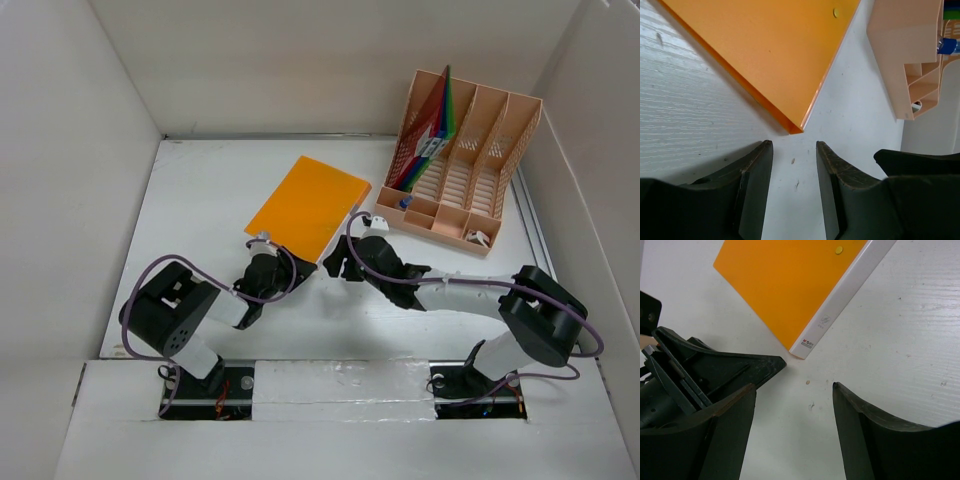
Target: Organize the desk
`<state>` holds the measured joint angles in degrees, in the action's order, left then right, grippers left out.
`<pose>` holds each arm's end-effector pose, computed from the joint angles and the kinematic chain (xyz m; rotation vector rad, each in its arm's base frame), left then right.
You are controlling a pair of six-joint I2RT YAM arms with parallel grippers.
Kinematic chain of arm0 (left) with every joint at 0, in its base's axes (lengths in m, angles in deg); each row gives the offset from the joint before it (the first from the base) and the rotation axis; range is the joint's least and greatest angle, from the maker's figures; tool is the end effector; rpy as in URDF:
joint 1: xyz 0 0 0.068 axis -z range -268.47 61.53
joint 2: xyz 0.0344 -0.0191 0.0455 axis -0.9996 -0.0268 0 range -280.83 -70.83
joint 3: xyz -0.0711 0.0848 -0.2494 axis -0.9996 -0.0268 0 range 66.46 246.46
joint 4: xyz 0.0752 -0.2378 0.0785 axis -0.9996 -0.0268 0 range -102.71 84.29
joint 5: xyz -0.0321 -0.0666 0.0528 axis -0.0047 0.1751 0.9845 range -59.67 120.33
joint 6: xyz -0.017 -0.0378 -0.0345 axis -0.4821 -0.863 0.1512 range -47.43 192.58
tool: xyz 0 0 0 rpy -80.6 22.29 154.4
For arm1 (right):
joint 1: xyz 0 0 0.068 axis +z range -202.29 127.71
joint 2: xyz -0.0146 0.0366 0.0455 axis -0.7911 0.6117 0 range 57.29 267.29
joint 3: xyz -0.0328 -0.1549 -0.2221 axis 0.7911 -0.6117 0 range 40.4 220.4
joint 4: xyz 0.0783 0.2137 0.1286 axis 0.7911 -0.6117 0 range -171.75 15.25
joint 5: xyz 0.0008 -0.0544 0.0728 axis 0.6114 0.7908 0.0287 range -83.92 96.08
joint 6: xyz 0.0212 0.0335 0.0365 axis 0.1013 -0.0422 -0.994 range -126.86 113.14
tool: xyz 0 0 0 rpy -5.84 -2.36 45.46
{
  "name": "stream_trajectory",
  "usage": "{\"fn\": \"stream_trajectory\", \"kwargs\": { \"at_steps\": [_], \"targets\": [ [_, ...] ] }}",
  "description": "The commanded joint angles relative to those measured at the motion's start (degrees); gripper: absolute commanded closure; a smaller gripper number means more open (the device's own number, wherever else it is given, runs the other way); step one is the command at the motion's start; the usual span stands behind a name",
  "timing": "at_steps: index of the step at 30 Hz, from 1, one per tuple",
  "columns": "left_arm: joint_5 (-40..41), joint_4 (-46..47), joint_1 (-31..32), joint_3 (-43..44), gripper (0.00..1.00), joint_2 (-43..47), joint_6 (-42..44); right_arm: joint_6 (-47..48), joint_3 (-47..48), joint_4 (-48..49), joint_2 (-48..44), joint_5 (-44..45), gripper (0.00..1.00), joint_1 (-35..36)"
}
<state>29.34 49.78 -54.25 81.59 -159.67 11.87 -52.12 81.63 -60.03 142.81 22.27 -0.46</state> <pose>0.2022 -0.1383 0.1249 -0.4588 2.0060 -1.1093 0.1998 0.2381 0.1951 0.0545 2.1500 0.7337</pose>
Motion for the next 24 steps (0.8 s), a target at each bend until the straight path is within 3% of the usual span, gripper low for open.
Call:
{"fn": "stream_trajectory", "kwargs": {
  "at_steps": [1,15,24],
  "targets": [
    [-2.34,4.45,0.24,0.68,0.64,-0.9,-1.34,0.69,1.66,2.95,-1.41,0.43,0.32,0.02],
    [4.51,6.04,0.24,3.49,0.72,-3.0,-1.34,0.69,1.57,3.3,-0.87,-0.01,0.34,0.02],
    [3.19,10.78,-1.08,3.94,0.72,-6.96,-2.57,1.05,2.27,3.21,0.18,-1.15,0.34,0.02]
  ]
}}
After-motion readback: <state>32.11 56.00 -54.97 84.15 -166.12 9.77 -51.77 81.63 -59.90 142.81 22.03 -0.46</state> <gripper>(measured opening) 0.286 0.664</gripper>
